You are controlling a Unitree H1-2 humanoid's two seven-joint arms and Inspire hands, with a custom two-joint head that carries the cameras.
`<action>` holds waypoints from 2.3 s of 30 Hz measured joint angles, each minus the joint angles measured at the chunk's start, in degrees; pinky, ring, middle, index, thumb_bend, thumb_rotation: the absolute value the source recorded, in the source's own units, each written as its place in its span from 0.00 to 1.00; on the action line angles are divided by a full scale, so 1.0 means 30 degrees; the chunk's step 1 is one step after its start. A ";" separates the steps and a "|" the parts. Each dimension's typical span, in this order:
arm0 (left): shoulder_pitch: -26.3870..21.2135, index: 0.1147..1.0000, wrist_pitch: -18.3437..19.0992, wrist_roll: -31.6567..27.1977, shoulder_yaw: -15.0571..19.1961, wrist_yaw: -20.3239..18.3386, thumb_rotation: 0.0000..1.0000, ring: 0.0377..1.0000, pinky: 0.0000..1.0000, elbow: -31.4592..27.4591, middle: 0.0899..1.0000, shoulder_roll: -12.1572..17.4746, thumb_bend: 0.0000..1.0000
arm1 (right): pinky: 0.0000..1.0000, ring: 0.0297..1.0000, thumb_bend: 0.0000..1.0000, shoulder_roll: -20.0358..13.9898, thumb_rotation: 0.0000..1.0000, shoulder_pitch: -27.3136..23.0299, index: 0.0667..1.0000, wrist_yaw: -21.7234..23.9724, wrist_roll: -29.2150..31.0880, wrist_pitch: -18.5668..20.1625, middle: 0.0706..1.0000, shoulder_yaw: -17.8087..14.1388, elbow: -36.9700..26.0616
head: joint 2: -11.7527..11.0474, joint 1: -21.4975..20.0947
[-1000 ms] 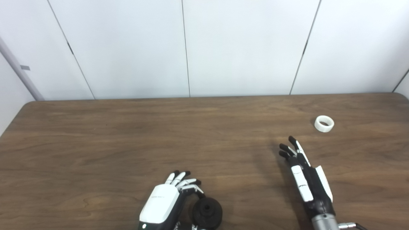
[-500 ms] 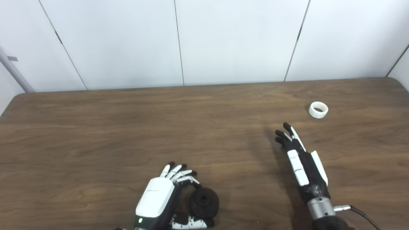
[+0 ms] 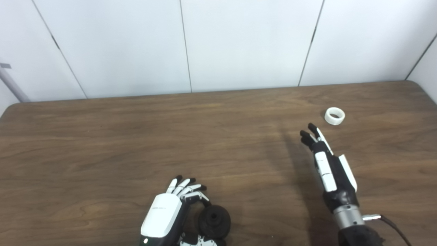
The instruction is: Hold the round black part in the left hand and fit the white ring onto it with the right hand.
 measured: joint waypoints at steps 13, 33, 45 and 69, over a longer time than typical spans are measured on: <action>-0.0015 0.42 -0.0590 -0.0054 0.0407 0.0022 0.05 0.90 1.00 0.0221 0.78 0.0138 0.52 | 0.95 0.88 0.45 -0.2403 1.00 -0.2867 0.96 -0.0030 -0.0722 0.2302 0.89 -0.1195 -0.0183 | -0.0293 -0.1526; -0.0023 0.42 -0.1073 -0.0062 0.0695 0.0091 0.05 0.90 1.00 0.0461 0.77 0.0103 0.52 | 0.78 0.89 0.59 -0.7813 0.52 -0.7165 0.92 0.1345 -0.6243 0.4423 0.90 0.0981 0.4989 | -0.0615 -0.1819; 0.0011 0.42 -0.1186 -0.0061 0.0785 0.0110 0.05 0.90 1.00 0.0476 0.78 0.0067 0.52 | 0.94 0.99 0.70 -0.9077 0.43 -0.9568 0.90 0.2646 -0.7643 0.4617 0.95 0.2601 0.9126 | -0.0703 -0.1731; 0.0090 0.42 -0.1224 -0.0052 0.0844 0.0123 0.05 0.90 1.00 0.0458 0.78 -0.0007 0.52 | 1.00 1.00 0.82 -1.0255 0.39 -1.2190 0.79 0.3918 -1.0325 0.4764 1.00 0.5190 1.2632 | -0.0674 -0.1526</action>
